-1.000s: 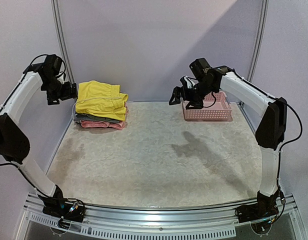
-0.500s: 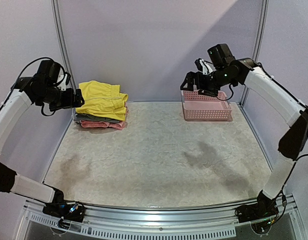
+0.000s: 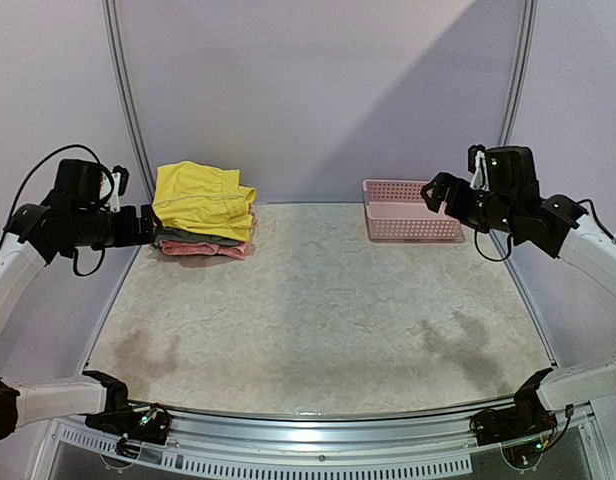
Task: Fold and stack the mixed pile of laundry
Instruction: Reset both arms
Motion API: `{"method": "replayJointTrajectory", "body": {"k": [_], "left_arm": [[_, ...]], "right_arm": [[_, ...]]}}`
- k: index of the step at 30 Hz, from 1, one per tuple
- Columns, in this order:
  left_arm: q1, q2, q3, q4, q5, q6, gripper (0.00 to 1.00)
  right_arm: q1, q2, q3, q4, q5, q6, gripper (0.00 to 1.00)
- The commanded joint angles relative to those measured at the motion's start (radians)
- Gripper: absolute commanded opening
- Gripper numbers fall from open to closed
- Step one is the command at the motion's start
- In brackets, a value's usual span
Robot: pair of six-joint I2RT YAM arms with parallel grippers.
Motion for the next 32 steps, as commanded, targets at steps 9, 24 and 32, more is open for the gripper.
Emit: {"method": "replayJointTrajectory", "body": {"k": [9,24,32], "left_arm": [[-0.012,-0.094,-0.115,0.129,-0.066,-0.008,1.00],[-0.012,-0.073,-0.109,0.153,-0.085,-0.015,1.00],[-0.012,-0.062,-0.103,0.166,-0.094,-0.019,0.99]], "right_arm": [[-0.007,-0.022,-0.039,0.007,0.056,0.093,0.99],[-0.008,-0.021,-0.039,0.013,0.045,0.086,0.99],[-0.008,-0.001,-0.013,0.020,0.020,0.058,0.99]]}}
